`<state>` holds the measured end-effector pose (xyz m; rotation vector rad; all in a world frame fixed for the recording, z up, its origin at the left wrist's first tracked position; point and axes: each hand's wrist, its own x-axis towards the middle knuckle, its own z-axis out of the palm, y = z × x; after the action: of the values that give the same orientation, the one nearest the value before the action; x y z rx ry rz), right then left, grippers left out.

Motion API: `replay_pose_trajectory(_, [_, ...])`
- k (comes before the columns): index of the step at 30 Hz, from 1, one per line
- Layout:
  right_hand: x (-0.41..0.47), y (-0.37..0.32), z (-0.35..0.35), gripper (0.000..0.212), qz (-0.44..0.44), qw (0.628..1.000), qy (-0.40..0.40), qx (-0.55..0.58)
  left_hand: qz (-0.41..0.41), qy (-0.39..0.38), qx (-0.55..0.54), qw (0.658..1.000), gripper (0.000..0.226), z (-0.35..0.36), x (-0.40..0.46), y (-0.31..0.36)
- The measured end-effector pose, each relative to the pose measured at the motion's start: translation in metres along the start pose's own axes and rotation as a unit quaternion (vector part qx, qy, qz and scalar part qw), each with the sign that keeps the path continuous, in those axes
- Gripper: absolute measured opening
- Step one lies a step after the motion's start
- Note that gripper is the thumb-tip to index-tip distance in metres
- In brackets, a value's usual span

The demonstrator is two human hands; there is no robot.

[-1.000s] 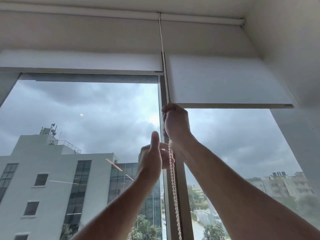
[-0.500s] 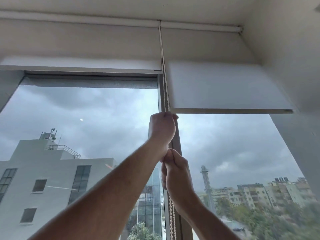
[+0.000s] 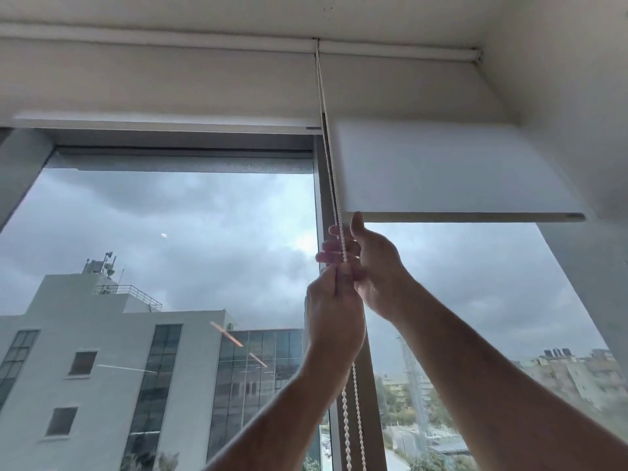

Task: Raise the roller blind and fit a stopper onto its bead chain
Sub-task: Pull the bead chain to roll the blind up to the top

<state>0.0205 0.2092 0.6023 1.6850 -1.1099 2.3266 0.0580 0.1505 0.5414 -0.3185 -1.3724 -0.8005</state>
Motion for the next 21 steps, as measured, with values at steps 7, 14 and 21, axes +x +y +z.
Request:
replay_pose_trajectory(7, [0.014,-0.009,0.027,0.03,0.015,0.999,0.046,0.008,0.027,0.001,-0.009,1.0,0.04,-0.008,-0.025,-0.018])
replay_pose_trajectory(14, [0.006,0.022,0.018,0.032,-0.101,0.985,0.097,-0.102,-0.038,-0.098,-0.088,0.991,0.043,-0.022,-0.034,-0.042])
replay_pose_trajectory(21, [0.004,0.008,0.022,0.04,-0.181,0.965,0.106,-0.159,-0.15,-0.075,-0.124,0.978,0.053,-0.03,0.022,-0.024])
